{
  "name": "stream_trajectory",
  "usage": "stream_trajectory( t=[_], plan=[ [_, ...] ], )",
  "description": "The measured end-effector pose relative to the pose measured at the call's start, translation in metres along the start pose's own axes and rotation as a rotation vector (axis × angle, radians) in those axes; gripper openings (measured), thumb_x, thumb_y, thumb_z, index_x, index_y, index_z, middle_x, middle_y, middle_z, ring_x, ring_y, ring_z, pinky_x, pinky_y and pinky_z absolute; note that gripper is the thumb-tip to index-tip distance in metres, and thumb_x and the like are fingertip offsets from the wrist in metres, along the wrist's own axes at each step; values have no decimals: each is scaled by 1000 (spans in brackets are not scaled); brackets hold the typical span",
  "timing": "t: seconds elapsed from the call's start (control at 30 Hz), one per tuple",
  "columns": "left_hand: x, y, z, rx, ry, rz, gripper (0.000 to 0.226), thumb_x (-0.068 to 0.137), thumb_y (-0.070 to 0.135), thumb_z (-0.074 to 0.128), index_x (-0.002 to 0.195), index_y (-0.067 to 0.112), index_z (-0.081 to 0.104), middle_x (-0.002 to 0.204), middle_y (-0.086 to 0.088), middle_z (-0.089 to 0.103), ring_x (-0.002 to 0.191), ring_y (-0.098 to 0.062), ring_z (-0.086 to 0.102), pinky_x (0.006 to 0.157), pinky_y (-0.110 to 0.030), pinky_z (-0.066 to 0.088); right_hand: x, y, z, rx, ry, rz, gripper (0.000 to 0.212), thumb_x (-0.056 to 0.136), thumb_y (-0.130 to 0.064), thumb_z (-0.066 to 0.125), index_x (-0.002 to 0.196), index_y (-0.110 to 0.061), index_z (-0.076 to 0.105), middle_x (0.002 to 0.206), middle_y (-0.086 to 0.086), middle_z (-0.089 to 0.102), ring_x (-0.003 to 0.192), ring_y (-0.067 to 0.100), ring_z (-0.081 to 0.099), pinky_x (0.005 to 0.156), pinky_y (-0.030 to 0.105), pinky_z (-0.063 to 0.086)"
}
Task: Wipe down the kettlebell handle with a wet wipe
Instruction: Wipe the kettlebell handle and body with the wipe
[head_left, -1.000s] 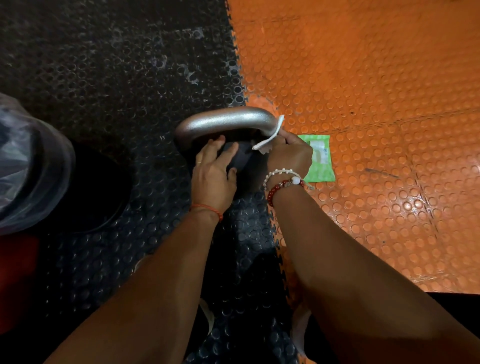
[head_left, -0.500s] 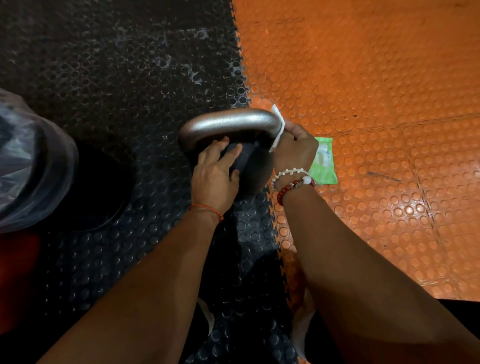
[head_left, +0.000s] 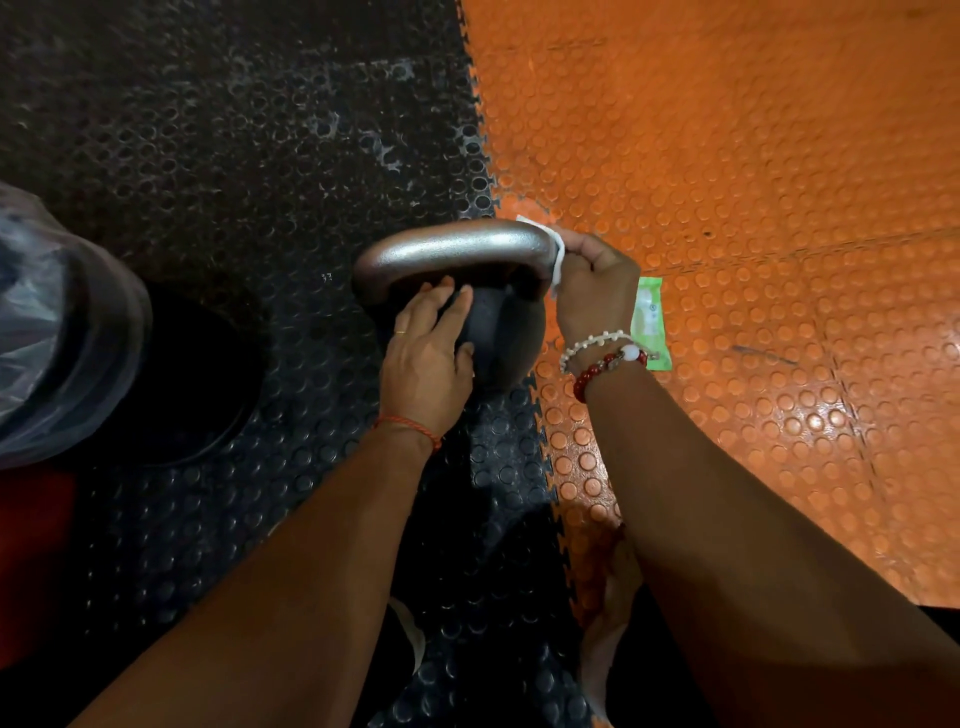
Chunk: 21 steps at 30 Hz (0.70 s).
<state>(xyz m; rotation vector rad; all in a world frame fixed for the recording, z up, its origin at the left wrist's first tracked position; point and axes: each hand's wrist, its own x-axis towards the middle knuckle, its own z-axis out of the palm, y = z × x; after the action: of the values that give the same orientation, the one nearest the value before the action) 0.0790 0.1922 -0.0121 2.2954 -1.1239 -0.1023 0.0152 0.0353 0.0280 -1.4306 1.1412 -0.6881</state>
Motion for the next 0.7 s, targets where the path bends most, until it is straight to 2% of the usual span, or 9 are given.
stream_trajectory(
  t=[0.17,0.3,0.43,0.53,0.63,0.7],
  plan=[
    [-1,0,1,1,1,-4,58,79,1,67,135,5,54,139,-16,52,132,-37,44,110,-43,39,13,-6,-5,-10,-103,49,38,84,2,41,73,-19,71,39,-12,55,38,4,42,45,18,35],
    [0,0,0,-1,-5,-15,58,80,1,66,136,5,54,139,-16,51,132,-37,43,110,-41,38,13,-3,-8,40,-162,28,34,83,1,41,81,-12,73,41,-11,56,42,10,41,47,20,37],
    [0,2,-1,4,-10,-16,58,80,1,67,136,6,53,139,-15,51,132,-36,43,109,-41,38,26,-8,-8,-25,-222,91,29,82,-1,46,72,-12,71,40,-8,57,39,7,45,43,17,36],
    [0,1,-1,5,-13,-25,58,80,1,66,137,7,53,139,-14,51,132,-35,43,110,-36,35,30,-9,-10,0,-263,20,32,78,1,46,73,-12,74,49,-7,63,49,7,52,50,17,41],
    [1,2,-2,10,-25,-34,59,81,2,67,137,7,52,140,-13,51,133,-33,42,111,-33,33,32,-9,-9,-48,-287,63,31,78,-1,45,68,-15,70,42,-11,59,42,1,50,47,15,39],
    [1,2,-2,8,-29,-32,59,81,2,67,137,7,52,140,-13,50,133,-33,42,111,-34,35,35,-14,-9,-56,-310,80,25,76,-6,48,66,-15,69,43,-10,60,45,5,52,51,17,41]
  ],
)
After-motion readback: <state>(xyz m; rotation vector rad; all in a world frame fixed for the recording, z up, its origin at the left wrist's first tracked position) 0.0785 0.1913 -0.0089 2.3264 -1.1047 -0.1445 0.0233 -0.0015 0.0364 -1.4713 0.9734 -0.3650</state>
